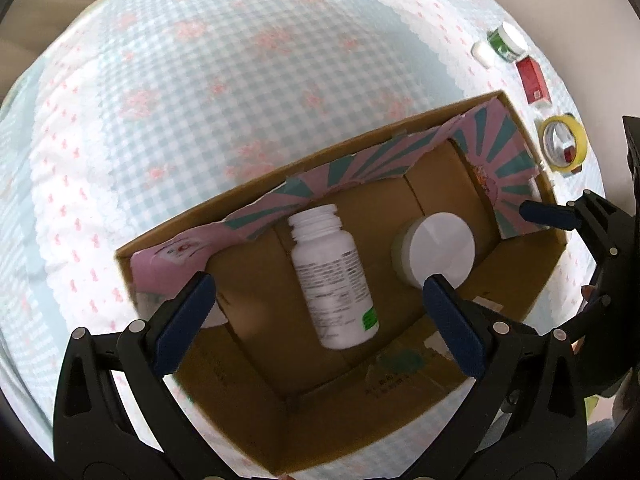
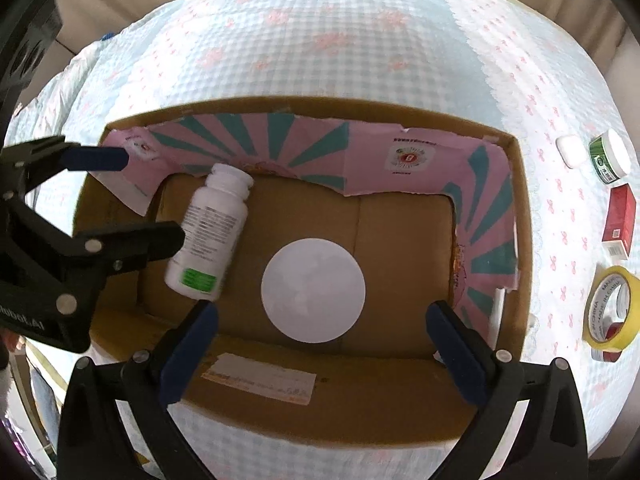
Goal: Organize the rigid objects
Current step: 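Lift both tools away from the box toward the remaining objects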
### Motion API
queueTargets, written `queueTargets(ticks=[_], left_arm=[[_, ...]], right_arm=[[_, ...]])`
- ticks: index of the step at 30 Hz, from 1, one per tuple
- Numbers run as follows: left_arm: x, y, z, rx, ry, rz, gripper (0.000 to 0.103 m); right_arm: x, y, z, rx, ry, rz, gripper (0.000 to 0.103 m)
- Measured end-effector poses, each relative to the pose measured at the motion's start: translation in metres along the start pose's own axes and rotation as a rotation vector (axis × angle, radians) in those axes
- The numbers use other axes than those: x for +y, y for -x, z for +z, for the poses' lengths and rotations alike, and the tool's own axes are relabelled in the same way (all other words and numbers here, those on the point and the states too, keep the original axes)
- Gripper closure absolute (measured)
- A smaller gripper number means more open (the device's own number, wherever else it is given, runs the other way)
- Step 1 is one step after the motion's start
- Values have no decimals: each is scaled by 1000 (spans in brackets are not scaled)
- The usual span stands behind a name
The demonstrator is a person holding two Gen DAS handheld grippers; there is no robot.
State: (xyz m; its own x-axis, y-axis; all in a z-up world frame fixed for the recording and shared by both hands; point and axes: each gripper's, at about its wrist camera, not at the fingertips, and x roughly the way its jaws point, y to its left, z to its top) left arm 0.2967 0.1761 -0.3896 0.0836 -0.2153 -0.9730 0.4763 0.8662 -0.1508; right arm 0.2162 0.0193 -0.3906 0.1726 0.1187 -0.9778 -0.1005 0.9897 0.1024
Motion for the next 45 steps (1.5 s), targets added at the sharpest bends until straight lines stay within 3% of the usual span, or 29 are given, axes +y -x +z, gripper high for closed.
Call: queueTargets(ticks=[12,19,24,34,40,45], left_arm=[[-6,98,-37,-140,78,33,0],[-18,174,-61,-258,96,92,0],[-41,215,-76,-354,148,115,0],[-148,247,-83,-427,289,51,0],[-238,238,-57,-440,330,90,0],[-298,216,-21,-423,363,85,0]], right_arm=[[15,87,3,-86,9,-19,0],[6,158,-13,-125,-91,-13,0],[-8,211,-31,-192,-149,-92,0],[-114,283,-81,-270,-318,-164,0],[-203,305,-104,-290,-322,-204,0],[-269,311,-111,-315,-283,-159,0]])
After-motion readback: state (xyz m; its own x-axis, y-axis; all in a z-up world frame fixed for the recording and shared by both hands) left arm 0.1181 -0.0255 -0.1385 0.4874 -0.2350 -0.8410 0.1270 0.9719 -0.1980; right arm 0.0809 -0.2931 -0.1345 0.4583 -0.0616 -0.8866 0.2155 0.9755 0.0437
